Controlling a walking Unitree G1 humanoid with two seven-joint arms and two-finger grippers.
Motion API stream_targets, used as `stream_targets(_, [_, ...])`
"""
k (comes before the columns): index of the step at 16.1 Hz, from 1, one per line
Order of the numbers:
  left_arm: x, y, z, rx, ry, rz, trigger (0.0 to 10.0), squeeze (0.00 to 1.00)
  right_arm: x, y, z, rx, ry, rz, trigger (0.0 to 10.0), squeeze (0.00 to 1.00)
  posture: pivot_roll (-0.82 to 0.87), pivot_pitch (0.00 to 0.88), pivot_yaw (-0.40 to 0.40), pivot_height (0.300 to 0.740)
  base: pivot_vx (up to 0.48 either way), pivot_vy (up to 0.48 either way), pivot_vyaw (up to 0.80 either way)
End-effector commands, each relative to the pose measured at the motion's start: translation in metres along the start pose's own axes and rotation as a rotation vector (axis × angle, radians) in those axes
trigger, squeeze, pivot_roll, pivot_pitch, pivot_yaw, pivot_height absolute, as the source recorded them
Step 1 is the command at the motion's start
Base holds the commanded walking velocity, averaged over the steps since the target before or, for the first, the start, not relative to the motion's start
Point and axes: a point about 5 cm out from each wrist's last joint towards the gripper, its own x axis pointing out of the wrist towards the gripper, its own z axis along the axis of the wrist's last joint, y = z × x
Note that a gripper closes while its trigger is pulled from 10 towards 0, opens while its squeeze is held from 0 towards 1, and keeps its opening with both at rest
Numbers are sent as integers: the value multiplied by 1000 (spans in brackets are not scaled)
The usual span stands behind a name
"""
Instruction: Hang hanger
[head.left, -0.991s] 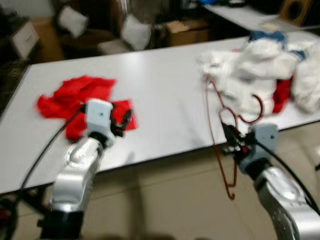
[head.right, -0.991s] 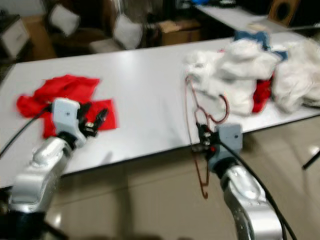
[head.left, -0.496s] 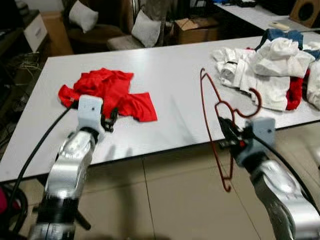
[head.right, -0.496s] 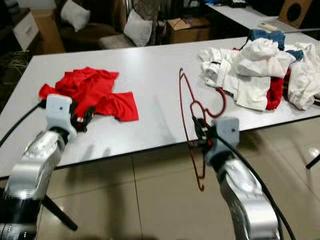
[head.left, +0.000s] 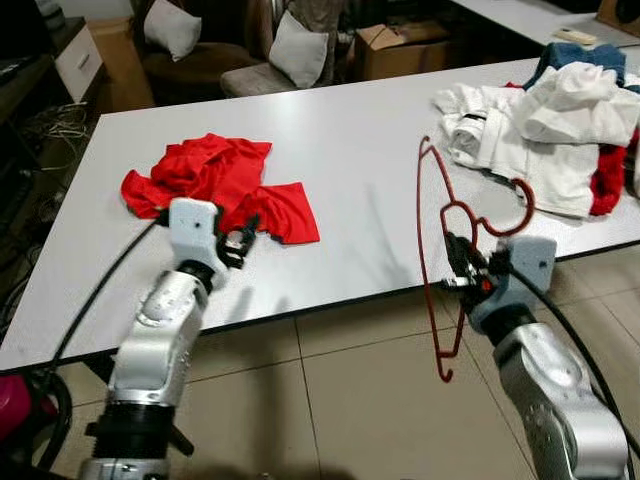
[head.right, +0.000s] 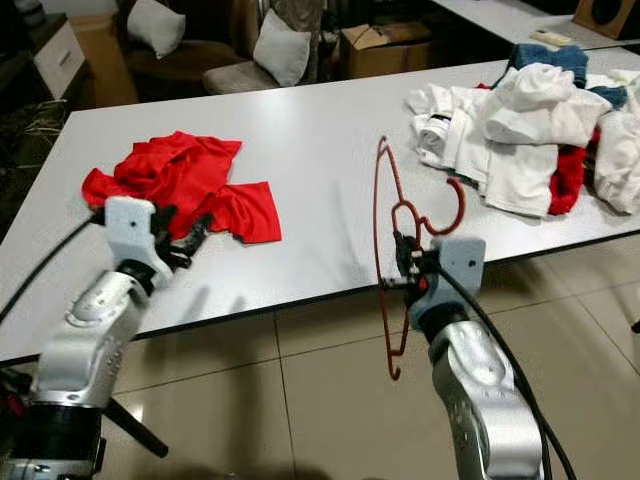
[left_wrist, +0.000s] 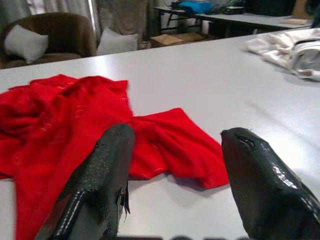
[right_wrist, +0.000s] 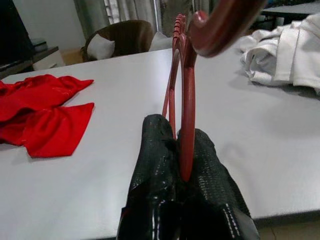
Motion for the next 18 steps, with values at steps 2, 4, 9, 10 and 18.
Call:
stream_targets(2, [-1,-5,3,-39,-17,-22,10000,0,-2,2,1,13,-11,1,10000,0,-207,0,87,740,0,0,0])
stream_targets(4, [-6,-2,3,-34,-19,-6,10000,0,0,6,-1,4,2,30,10000,0,-193,0,77,740,270,0,-800])
stream_targets(9, [-19,17,-1,-13,-13,104,10000,0,6,24,-10,-89,68,191,10000,0,-161,0,27,740,329,0,0])
stream_targets(10, [-20,17,-1,-21,-16,109,10000,0,6,25,-10,-101,68,201,10000,0,-157,0,17,740,345,0,0])
stream_targets(18, [-13,12,2,-26,-17,79,10000,0,13,19,-6,-113,63,187,10000,0,-172,0,24,740,352,0,200])
